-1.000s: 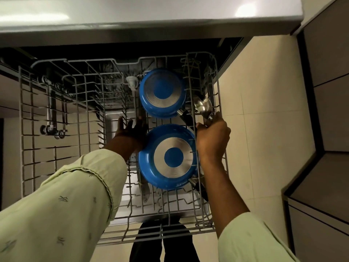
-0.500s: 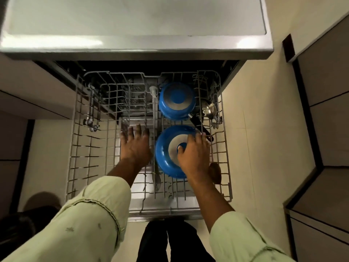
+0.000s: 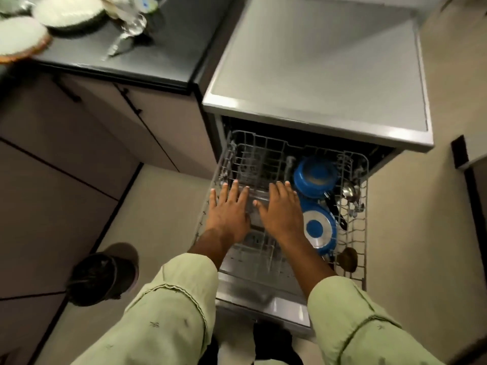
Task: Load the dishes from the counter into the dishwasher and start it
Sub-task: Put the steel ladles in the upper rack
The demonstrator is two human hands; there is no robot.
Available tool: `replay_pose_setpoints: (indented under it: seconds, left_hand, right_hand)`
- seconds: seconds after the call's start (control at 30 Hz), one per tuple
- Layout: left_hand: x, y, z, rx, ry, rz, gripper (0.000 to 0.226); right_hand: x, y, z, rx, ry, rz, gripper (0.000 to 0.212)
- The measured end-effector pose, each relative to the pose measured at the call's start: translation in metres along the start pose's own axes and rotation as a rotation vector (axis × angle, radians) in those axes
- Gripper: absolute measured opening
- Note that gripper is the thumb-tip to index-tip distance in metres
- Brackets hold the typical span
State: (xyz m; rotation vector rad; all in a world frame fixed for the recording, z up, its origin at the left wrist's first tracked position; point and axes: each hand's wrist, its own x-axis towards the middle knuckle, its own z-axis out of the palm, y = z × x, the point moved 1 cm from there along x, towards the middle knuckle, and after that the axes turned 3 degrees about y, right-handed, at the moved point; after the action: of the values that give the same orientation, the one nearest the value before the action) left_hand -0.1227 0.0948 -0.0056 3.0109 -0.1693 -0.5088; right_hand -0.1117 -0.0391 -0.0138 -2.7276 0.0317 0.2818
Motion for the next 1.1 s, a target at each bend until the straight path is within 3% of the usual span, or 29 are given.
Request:
replay_pose_setpoints:
  seconds: [0.27,0.4,0.5,0.63,1.1]
  left_hand:
    - [-0.065,-0.121,-0.071,-0.036,0.157,-0.011,0.070]
    - [-0.099,-0.195,-0.107,-0.040,0.283,-0.050,0.073]
    - [-0.120,-0.247,-0.128,-0.046,0.363,-0.088,0.072]
    - [-0.136,-0.298,-0.158,-0.055,0.470,-0.119,0.073]
    - [-0.089,-0.423,-0.216,-0.023,0.479,-0.154,0.073]
  right_hand:
    - [-0.032,-0.131,-0.012,-0.037,0.158,-0.084,0.075]
    - [-0.046,-0.222,-0.010,-0.053,0.242,-0.143,0.096]
    - [-0.051,-0.289,-0.011,-0.091,0.253,-0.209,0.078]
    - [-0.050,-0.358,-0.017,-0.114,0.295,-0.289,0.075]
    - [0.044,-0.470,-0.022,-0.069,0.339,-0.317,0.076]
